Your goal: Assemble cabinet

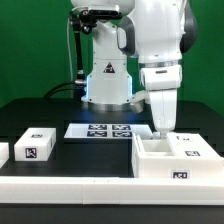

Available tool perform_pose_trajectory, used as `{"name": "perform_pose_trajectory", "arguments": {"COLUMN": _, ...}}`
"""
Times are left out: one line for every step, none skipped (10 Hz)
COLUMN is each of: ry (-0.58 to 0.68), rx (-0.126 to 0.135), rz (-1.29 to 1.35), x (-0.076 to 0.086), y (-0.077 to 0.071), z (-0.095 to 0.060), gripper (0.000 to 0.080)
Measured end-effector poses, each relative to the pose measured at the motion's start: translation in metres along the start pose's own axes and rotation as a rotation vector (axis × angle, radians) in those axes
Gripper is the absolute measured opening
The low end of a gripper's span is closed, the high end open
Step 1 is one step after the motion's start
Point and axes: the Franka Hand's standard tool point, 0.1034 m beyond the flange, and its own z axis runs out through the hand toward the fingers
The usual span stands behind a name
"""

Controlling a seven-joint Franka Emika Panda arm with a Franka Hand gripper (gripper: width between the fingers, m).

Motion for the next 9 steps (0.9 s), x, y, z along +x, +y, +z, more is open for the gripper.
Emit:
{"name": "perform_pose_trajectory", "arguments": {"ry": -0.021, "rx": 0.014, "rz": -0.022, "x": -0.008, "y": 0.001, "z": -0.010, "gripper": 0.0062}}
{"name": "perform_pose_trajectory", "arguments": {"ry": -0.039, "rx": 0.015, "rz": -0.037, "x": -0.017, "y": 0.002, "z": -0.021, "gripper": 0.0062}}
{"name": "perform_pose_trajectory", "arguments": {"ry": -0.057, "rx": 0.025, "rz": -0.051, "x": -0.024, "y": 0.000, "z": -0.030, "gripper": 0.0062}}
{"name": "perform_pose_trajectory", "arguments": {"ry": -0.073, "rx": 0.027, "rz": -0.057, "x": -0.031, "y": 0.003, "z": -0.041, "gripper": 0.0062}}
{"name": "perform_pose_trajectory", "arguments": {"ry": -0.073, "rx": 0.021, "rz": -0.054, "x": -0.033, "y": 0.005, "z": -0.044, "gripper": 0.0062}}
{"name": "perform_pose_trajectory", "arguments": {"ry": -0.073, "rx": 0.026, "rz": -0.053, "x": -0.032, "y": 0.004, "z": -0.042, "gripper": 0.0062}}
{"name": "perform_pose_trajectory", "arguments": {"ry": -0.073, "rx": 0.028, "rz": -0.053, "x": -0.033, "y": 0.004, "z": -0.041, "gripper": 0.0062}}
{"name": "perform_pose_trajectory", "arguments": {"ry": -0.073, "rx": 0.028, "rz": -0.052, "x": -0.033, "y": 0.003, "z": -0.041, "gripper": 0.0062}}
{"name": "perform_pose_trajectory", "arguments": {"ry": -0.073, "rx": 0.029, "rz": -0.052, "x": -0.033, "y": 0.003, "z": -0.040, "gripper": 0.0062}}
